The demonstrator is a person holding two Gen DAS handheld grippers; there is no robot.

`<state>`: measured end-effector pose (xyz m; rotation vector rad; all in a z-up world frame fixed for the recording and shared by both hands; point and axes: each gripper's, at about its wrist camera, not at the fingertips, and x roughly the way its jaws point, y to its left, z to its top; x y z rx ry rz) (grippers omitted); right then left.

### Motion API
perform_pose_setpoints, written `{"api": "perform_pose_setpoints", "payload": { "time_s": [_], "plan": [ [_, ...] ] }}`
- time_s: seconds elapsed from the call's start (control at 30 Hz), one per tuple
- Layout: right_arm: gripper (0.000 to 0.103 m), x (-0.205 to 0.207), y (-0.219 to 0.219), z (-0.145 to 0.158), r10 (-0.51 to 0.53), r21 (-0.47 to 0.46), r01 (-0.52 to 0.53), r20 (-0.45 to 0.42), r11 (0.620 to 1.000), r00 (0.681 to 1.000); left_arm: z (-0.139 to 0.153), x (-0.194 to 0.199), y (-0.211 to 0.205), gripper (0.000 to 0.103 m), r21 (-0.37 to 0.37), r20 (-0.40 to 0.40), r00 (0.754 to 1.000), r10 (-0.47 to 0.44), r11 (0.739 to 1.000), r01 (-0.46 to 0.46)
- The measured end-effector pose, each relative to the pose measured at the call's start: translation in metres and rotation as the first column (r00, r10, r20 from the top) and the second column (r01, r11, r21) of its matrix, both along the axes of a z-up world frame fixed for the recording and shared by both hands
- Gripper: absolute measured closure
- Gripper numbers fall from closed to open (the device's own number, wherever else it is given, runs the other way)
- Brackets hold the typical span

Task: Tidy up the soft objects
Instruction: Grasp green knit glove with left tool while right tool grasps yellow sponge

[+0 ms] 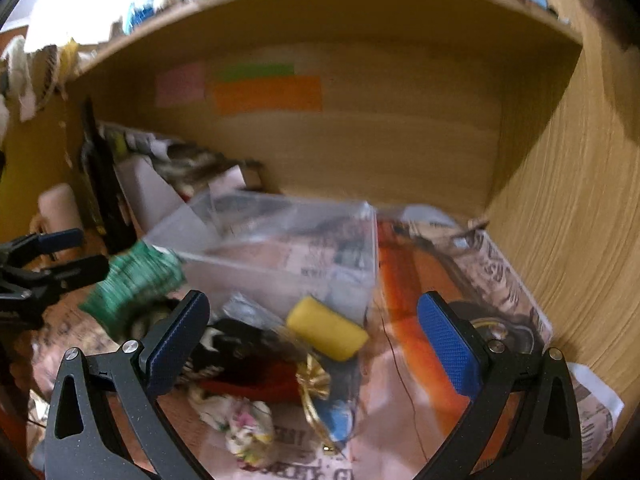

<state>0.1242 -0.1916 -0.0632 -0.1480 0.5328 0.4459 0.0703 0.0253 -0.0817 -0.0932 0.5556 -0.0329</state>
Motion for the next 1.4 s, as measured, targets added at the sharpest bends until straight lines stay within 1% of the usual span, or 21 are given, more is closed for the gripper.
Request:
{"api": "perform_pose_setpoints", "payload": {
  "time_s": [0.1,0.17,0.2,0.23,0.27,0.33,0.43,0.53,0.6,0.63,0.67,0.73,0.87,0.97,1.07,1.23,1.4],
  "plan": [
    [0.000,0.011,0.000,-0.010,0.002,-0.016,-0.003,-0.042,1.000,0.999,-0.013,0.011,0.005,0.000,-0.004,-0.043,0.999,0.009,1.000,-0.009],
    [0.000,0.021,-0.001,-0.016,-0.008,-0.029,0.006,-0.066,1.000,0.998,-0.020,0.016,0.008,0.000,-0.009,-0.058,0.998,0.014,1.000,-0.015],
    [0.002,0.025,-0.002,-0.019,-0.014,-0.031,0.011,-0.077,0.999,0.997,-0.023,0.018,0.008,0.000,-0.013,-0.066,0.998,0.014,1.000,-0.015],
    [0.006,0.030,-0.004,-0.022,-0.017,-0.032,0.014,-0.095,0.999,0.995,-0.026,0.020,0.008,0.005,-0.016,-0.073,0.997,0.011,1.000,-0.012],
    [0.011,0.036,-0.005,-0.025,-0.016,-0.026,0.013,-0.120,1.000,0.993,-0.028,0.022,0.008,0.015,-0.016,-0.083,0.997,0.007,1.000,-0.008],
    [0.012,0.047,-0.009,-0.031,-0.009,0.007,0.010,-0.178,1.000,0.984,-0.033,0.026,0.006,0.023,-0.013,-0.105,0.994,-0.008,1.000,0.006],
    [0.014,0.058,-0.011,-0.039,0.000,0.035,0.008,-0.237,0.999,0.971,-0.037,0.029,0.004,0.028,-0.018,-0.113,0.993,-0.022,1.000,0.020],
    [0.016,0.064,-0.006,-0.049,0.019,0.038,-0.009,-0.276,0.999,0.961,-0.039,0.030,0.001,0.039,-0.009,-0.115,0.993,-0.038,0.999,0.037],
    [0.022,0.068,-0.003,-0.056,0.032,0.043,-0.020,-0.308,0.999,0.951,-0.040,0.030,-0.001,0.049,-0.006,-0.117,0.992,-0.051,0.999,0.051],
    [0.026,0.070,-0.001,-0.059,0.043,0.050,-0.028,-0.327,0.998,0.944,-0.040,0.029,-0.002,0.055,-0.004,-0.119,0.991,-0.056,0.998,0.056],
    [0.033,0.072,-0.001,-0.062,0.051,0.061,-0.032,-0.343,0.998,0.938,-0.040,0.029,-0.003,0.057,0.000,-0.118,0.991,-0.057,0.998,0.057],
    [0.042,0.074,-0.001,-0.065,0.060,0.076,-0.035,-0.364,0.997,0.929,-0.039,0.028,-0.003,0.062,0.005,-0.109,0.992,-0.058,0.998,0.059],
    [0.046,0.072,-0.006,-0.062,0.062,0.104,-0.026,-0.355,0.994,0.933,-0.035,0.023,-0.004,0.071,0.003,-0.099,0.993,-0.065,0.998,0.066],
    [0.047,0.067,-0.011,-0.055,0.059,0.123,-0.019,-0.331,0.992,0.942,-0.029,0.019,-0.002,0.074,0.002,-0.082,0.995,-0.064,0.998,0.064],
    [0.048,0.059,-0.016,-0.044,0.047,0.133,-0.008,-0.291,0.991,0.956,-0.020,0.014,0.001,0.075,-0.007,-0.058,0.996,-0.065,0.998,0.064],
    [0.048,0.048,-0.021,-0.023,0.048,0.150,-0.014,-0.227,0.989,0.973,-0.001,0.007,0.005,0.075,0.000,-0.006,0.998,-0.058,0.998,0.058],
    [0.048,0.039,-0.021,0.004,0.058,0.158,-0.035,-0.147,0.987,0.987,0.017,0.014,0.011,0.075,-0.001,0.033,0.999,-0.029,1.000,0.029]
  ]
}}
